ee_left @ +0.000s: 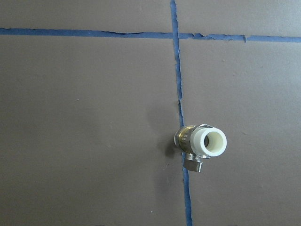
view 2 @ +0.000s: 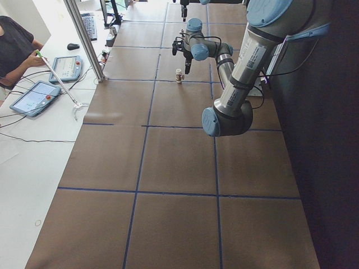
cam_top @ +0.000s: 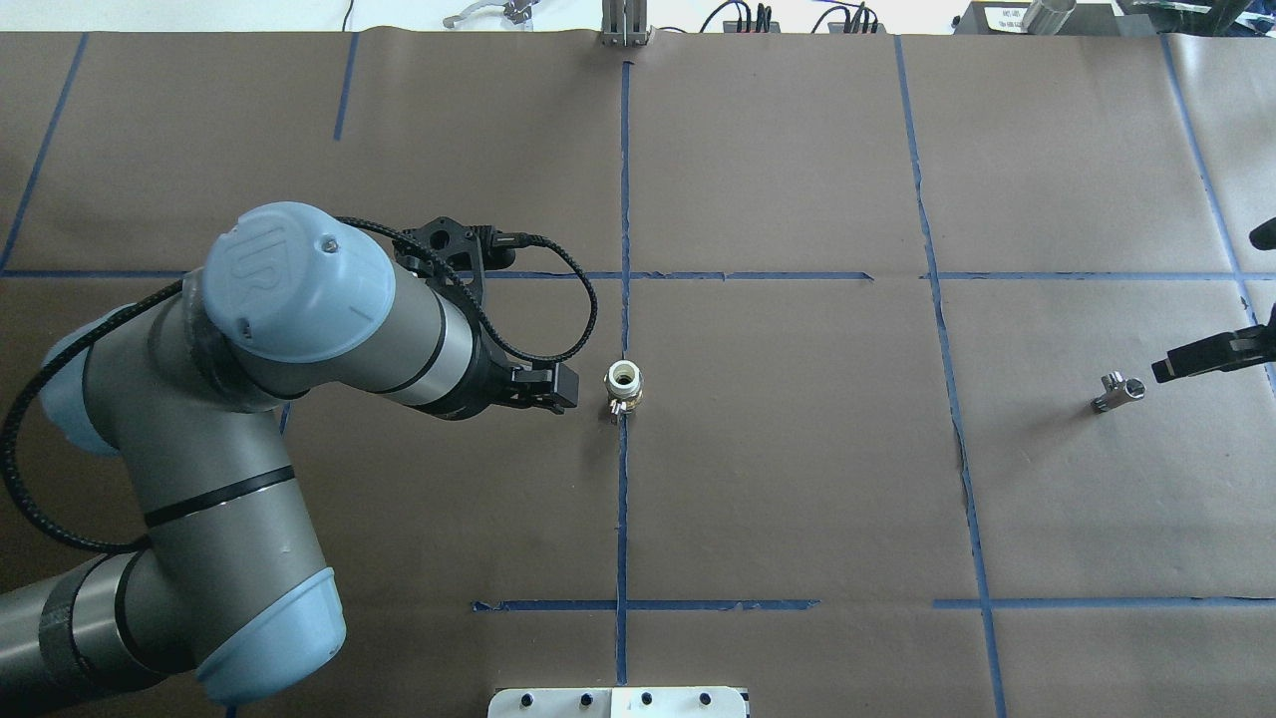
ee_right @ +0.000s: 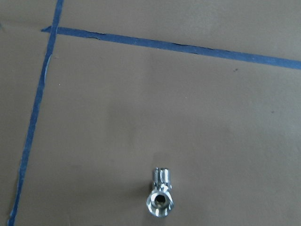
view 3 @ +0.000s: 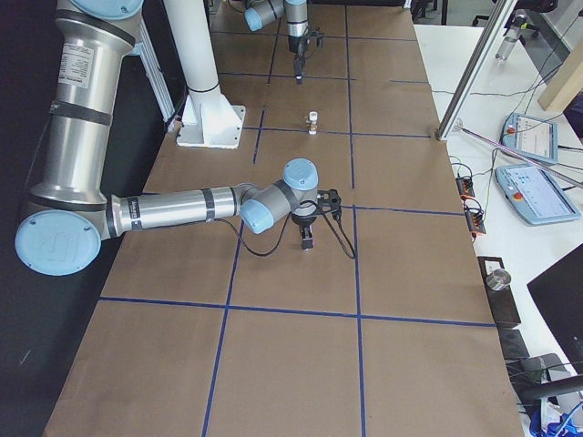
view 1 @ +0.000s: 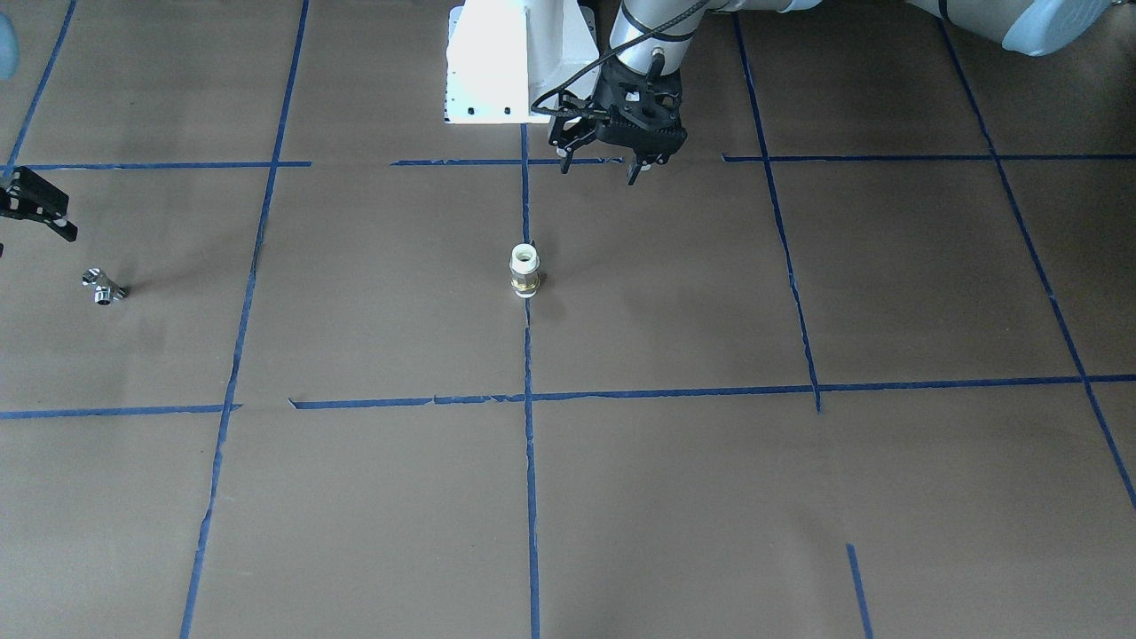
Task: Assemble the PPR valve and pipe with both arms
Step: 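Withdraw the left gripper while the right gripper grasps the chrome tee fitting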
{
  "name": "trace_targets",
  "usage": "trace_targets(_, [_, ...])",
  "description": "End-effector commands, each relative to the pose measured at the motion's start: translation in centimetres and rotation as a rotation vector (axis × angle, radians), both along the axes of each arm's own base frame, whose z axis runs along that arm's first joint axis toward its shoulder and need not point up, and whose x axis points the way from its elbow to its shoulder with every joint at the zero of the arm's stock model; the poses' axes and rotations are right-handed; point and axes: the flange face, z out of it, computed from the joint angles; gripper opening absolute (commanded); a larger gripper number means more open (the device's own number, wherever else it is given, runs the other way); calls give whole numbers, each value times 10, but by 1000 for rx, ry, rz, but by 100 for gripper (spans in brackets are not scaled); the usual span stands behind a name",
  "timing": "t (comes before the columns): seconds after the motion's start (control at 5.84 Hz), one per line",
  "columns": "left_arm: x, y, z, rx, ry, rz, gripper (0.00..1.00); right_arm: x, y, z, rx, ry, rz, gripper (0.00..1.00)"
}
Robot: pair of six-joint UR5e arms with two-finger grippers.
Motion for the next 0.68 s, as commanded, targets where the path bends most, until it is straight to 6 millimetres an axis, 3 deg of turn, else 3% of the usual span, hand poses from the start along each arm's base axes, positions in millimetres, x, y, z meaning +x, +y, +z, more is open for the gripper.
trace_targets(0.0, [-5, 2, 1, 0, 3, -2, 90, -45, -13, 10, 33, 69, -21, 100])
trace_targets(0.51, [-6, 2, 1, 1, 4, -2, 90, -62, -2, 31, 4, 95, -63, 99])
